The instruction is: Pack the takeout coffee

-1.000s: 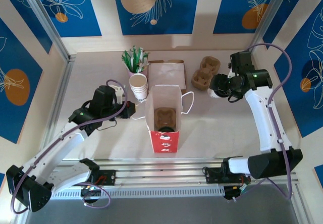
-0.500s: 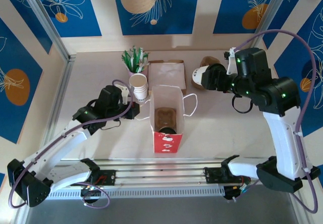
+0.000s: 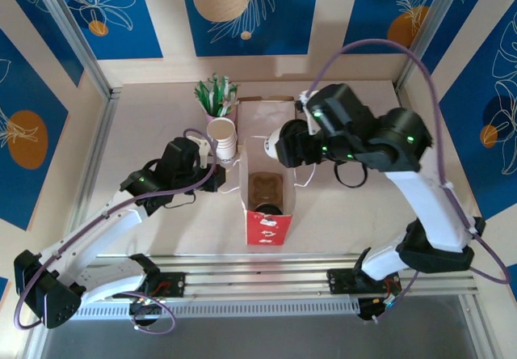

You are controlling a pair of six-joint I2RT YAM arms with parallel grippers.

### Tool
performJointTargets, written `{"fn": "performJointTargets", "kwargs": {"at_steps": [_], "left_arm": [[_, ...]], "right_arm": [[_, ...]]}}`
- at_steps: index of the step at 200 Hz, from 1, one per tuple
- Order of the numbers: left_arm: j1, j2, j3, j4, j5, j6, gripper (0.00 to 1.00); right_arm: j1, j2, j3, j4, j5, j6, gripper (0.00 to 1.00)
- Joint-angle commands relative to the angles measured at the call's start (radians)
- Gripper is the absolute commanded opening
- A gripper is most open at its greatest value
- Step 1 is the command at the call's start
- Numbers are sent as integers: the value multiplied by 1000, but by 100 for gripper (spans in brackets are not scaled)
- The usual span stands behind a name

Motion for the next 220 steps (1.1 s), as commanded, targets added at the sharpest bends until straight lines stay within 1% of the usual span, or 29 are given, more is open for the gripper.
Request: {"fn": "performJointTargets", "kwargs": {"at_steps": [1,27,80,131,150,170,220], "left_arm": [[-14,-1,32,-6,-18,5,0],[-17,-2,29,-8,-21,5,0],[-21,-7,37,-17,-30,11,0],[-25,-9,44,-25,-31,15,0],[-27,-14,44,-33,-39,20,0],[-27,-18,42,-36,-42,21,0],[-28,-15,45,-35,-41,25,0]], "right_arm": [[18,37,-12,-43,23,3,74],[47,103,-8,-61,13,-20,74],[54,213,5,-78,-8,-67,74],[5,262,-39,-63,-56,-104,74],[-23,264,-78,-38,-93,-120,74],[-45,275,-94,-31,-95,-135,74],[-60,333,-78,-39,-95,-158,74]]}}
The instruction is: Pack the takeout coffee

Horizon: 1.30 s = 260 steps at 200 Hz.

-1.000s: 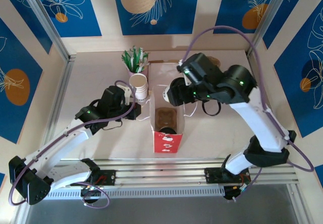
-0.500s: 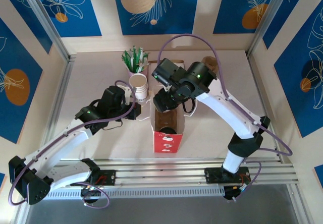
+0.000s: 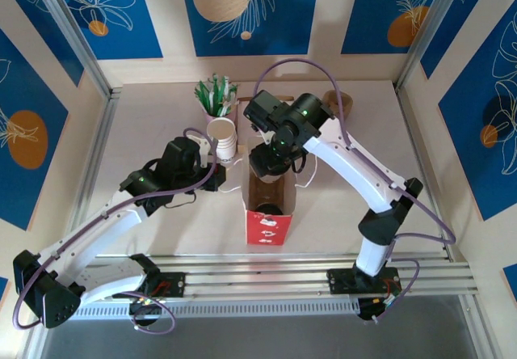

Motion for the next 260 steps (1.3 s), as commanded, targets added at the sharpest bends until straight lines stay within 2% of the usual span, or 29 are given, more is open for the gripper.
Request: {"fn": "performJointTargets", "kwargs": {"at_steps": [1,260], "left_arm": [[-17,-14,31,-31,-16,24,0],[-16,-28,4,-28,-28,30,0]], "right_arm": [[-7,24,6,-5,-28,-29,74],[-74,27,-234,155,-105,-29,74]]}}
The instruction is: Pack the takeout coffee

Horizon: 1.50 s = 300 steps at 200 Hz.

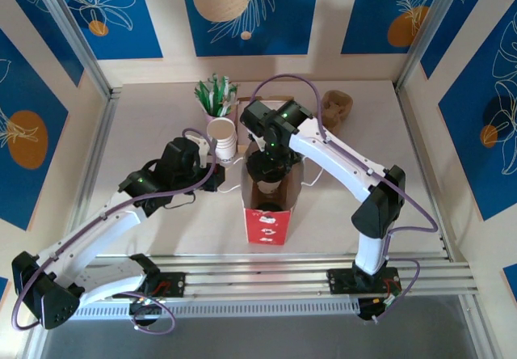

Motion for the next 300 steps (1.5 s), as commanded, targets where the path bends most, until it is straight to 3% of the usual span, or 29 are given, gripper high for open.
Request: {"fn": "performJointTargets", "kwargs": {"at_steps": [1,300], "left_arm": [[-13,-18,4,-20,-13,30,0],[-13,-30,5,-25,-19,31,0]], "right_arm": [[-7,-12,-23,-2,-26,0,74],[7,-43,-124,56,-42,24,74]]}}
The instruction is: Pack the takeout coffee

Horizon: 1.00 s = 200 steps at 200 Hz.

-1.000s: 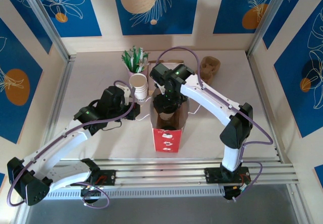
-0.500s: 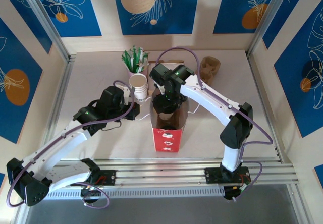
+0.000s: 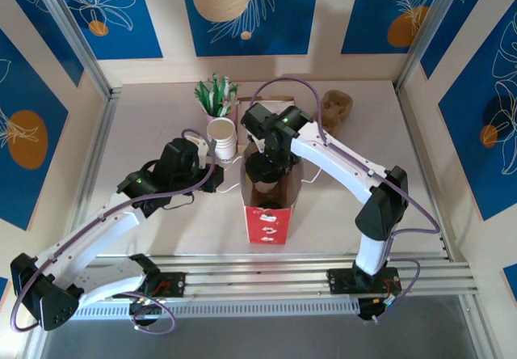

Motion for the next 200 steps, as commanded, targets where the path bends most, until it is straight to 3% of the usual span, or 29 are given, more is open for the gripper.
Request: {"fn": "performJointTargets", "kwargs": {"at_steps": [1,200], "left_arm": [[-13,-20,5,-10,-9,13,0],[-15,-14,24,-27,-12,18,0]], "right_arm": [[6,-13,-34,-50,-35,20,74],[71,-91,-56,-24,46,38,74]]}}
